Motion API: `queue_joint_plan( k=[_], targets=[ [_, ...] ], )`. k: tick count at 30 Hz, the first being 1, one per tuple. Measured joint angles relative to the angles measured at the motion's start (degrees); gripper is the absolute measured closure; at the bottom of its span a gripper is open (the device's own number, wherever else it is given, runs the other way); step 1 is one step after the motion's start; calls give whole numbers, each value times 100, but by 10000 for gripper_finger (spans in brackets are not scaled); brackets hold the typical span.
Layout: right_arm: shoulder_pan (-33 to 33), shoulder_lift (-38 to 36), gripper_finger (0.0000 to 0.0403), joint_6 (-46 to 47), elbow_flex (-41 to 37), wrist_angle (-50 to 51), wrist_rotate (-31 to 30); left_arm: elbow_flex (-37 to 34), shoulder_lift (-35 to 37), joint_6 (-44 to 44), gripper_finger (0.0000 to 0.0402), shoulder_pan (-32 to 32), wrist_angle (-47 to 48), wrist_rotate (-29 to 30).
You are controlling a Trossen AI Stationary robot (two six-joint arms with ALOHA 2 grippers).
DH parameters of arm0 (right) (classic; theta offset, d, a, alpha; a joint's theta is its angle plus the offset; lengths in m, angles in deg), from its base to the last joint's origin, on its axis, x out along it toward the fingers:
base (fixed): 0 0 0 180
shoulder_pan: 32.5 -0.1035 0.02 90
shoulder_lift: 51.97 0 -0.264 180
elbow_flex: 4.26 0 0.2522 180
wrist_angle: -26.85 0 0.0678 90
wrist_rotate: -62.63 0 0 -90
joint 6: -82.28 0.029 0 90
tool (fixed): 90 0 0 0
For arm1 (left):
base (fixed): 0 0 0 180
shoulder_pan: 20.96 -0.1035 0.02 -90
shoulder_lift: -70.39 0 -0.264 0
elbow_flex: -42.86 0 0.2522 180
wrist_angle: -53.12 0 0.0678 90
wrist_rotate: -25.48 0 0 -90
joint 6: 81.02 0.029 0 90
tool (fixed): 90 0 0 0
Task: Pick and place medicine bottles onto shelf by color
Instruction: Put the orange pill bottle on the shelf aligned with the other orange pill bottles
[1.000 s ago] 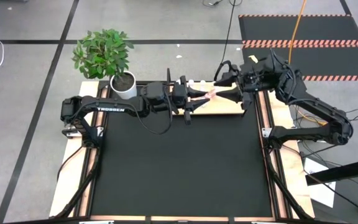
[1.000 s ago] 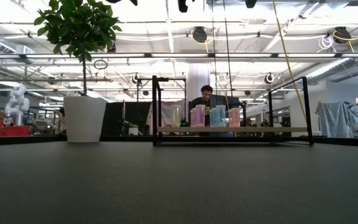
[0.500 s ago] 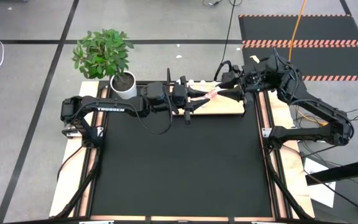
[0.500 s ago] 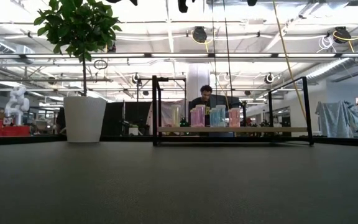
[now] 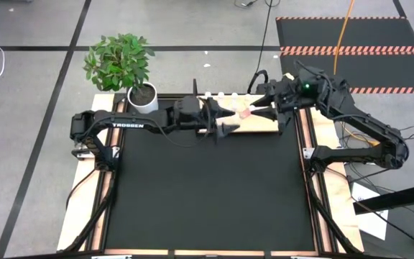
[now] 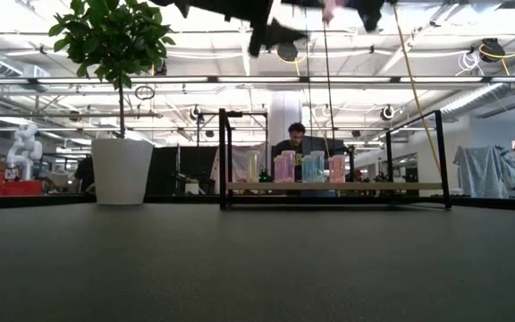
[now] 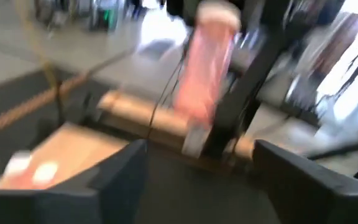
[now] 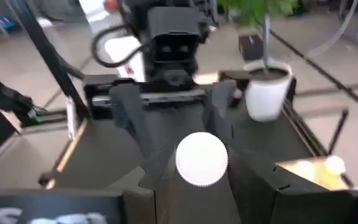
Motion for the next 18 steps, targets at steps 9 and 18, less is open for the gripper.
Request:
queue_joint_plan(
  k=[9, 18],
  targets=[
    [265, 0, 276, -535, -1448, -203, -599, -11, 184, -1373, 5, -107, 1976, -305],
    [446, 31, 276, -427, -2920, -1317, -1555, -4, 596, -1206, 3, -134, 1975, -624]
  ],
)
